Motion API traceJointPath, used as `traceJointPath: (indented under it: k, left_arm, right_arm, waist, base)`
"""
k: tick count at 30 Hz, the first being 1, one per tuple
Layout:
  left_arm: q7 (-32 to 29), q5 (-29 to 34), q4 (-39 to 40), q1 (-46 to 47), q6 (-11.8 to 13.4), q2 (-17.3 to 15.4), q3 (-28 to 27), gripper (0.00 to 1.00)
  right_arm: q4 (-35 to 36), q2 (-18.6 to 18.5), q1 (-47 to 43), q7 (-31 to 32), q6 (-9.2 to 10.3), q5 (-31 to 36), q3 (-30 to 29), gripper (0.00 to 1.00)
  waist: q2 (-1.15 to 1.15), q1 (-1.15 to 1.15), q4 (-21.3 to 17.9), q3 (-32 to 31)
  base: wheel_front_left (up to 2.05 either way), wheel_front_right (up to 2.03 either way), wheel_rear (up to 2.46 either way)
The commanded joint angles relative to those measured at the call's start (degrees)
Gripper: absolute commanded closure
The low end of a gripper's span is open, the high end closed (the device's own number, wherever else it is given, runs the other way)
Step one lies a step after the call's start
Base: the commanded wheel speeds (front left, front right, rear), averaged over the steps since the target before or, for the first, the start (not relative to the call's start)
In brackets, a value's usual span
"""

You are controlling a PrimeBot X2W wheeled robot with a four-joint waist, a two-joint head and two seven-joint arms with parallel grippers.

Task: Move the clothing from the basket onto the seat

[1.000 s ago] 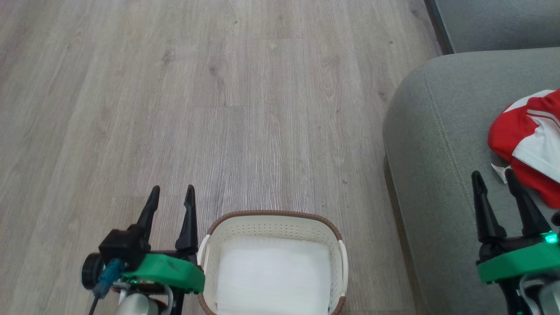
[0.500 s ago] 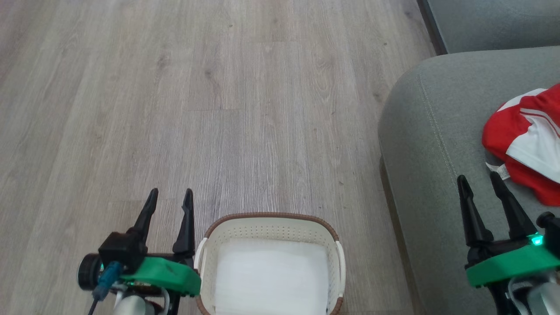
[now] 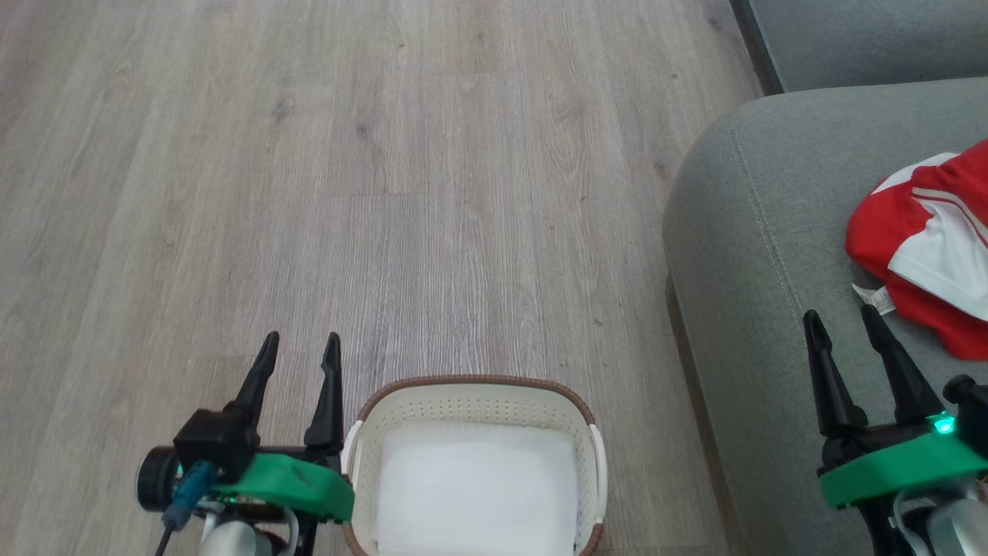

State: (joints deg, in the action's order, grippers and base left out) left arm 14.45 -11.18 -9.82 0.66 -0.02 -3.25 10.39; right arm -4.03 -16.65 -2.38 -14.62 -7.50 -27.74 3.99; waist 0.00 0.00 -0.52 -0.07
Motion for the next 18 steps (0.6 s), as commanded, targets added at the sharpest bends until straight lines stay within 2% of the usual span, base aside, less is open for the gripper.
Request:
traceJointPath:
  k: [1, 17, 18]
  left_arm:
    - [0.55, 0.78, 1.45, 1.41, -0.08, 0.19, -2.36, 0.00]
    - [0.55, 0.51, 0.78, 1.69, -0.66, 0.35, -2.57, 0.00]
    - [0.00, 0.49, -0.92, 0.00, -0.58, 0.23, -0.35, 1.00]
  right_arm:
    - [1.53, -0.85, 1.55, -0.38, 0.01, -0.30, 0.74, 0.00]
    - [1.17, -1.05, 1.66, -0.38, 0.01, -0.52, 0.86, 0.00]
    - [-0.31, 0.04, 0.00, 0.00, 0.00, -0.09, 0.01, 1.00]
  waist:
    - [0.00, 0.00, -0.04, 0.02]
    - [0.00, 0.00, -0.20, 0.11]
    - [0.00, 0.00, -0.21, 0.12]
  base:
    - [0.00, 0.00, 0.00]
    - [0.00, 0.00, 0.00]
    - [0.00, 0.00, 0.00]
